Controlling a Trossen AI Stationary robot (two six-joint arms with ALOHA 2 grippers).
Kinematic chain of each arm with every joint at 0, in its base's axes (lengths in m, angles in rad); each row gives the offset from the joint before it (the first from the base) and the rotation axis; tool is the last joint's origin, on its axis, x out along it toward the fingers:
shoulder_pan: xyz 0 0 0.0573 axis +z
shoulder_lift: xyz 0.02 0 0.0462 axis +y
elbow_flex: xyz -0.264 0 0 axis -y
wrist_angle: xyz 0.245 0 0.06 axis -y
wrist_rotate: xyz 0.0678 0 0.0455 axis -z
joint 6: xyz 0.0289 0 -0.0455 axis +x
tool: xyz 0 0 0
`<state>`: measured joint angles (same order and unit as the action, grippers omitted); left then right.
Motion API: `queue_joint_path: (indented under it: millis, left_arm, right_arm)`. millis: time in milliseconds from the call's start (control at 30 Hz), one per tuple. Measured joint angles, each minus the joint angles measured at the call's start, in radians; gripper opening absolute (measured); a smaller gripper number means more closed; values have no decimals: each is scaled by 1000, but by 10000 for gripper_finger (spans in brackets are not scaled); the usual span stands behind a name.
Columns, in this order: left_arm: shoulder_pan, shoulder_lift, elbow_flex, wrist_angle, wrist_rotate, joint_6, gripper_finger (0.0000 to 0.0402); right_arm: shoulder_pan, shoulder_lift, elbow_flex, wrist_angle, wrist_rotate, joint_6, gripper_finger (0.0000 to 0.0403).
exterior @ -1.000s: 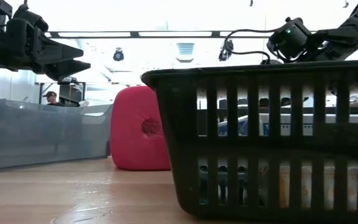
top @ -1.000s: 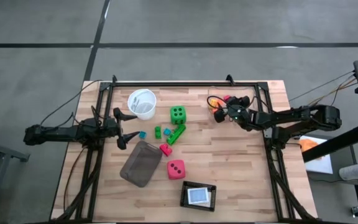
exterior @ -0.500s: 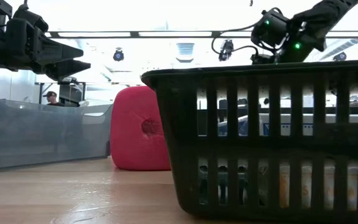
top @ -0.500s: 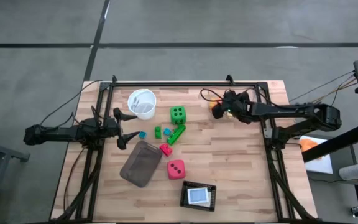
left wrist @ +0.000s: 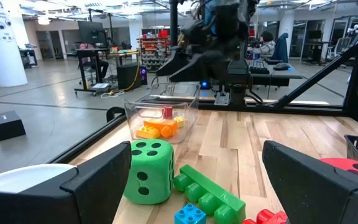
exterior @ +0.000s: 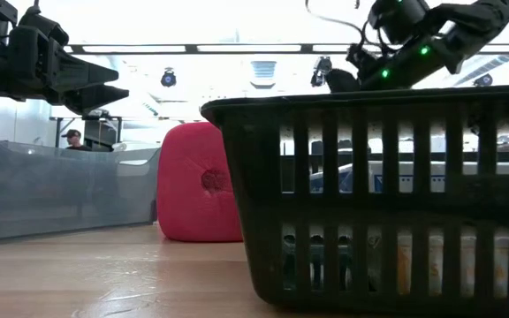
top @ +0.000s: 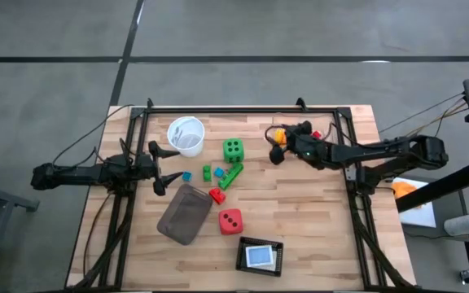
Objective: Pick & Place Toys
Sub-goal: Put the right green game piece into the transparent bin
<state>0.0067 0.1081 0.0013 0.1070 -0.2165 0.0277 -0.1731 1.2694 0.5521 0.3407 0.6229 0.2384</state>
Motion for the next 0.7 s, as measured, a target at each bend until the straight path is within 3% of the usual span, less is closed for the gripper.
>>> queue_joint_path:
  millis: [200, 500, 700]
  left_arm:
    - [0, 0, 0, 0, 0, -4, 362]
    - [1, 1, 0, 6, 0, -83, 362]
    - [1, 77, 58, 1, 16, -164, 362]
  right_arm:
    - [99, 21, -17, 128, -105, -32, 347]
    - [307, 159, -18, 321, -89, -103, 347]
    - [350, 226, -17, 419, -71, -115, 347]
